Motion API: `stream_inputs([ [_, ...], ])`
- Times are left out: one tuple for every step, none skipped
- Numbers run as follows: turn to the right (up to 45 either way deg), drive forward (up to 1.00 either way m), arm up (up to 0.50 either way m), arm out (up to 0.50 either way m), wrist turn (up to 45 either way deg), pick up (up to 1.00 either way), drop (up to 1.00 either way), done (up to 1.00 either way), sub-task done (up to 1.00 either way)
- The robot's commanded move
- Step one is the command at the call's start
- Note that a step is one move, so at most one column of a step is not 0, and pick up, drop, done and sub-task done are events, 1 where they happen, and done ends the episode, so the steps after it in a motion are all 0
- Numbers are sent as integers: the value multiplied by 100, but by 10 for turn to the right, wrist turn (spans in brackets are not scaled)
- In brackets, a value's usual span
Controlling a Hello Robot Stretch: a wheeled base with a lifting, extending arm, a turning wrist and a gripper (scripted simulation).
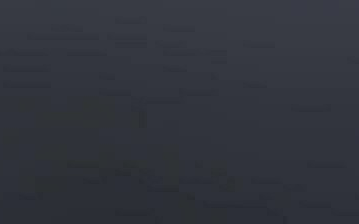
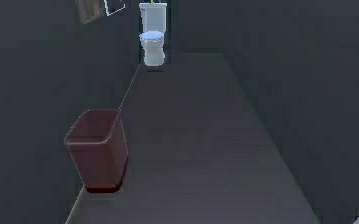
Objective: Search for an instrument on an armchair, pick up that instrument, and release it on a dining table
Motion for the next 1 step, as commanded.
stream_inputs([
  [450,0,0,0,0,0,0,0,0],
])
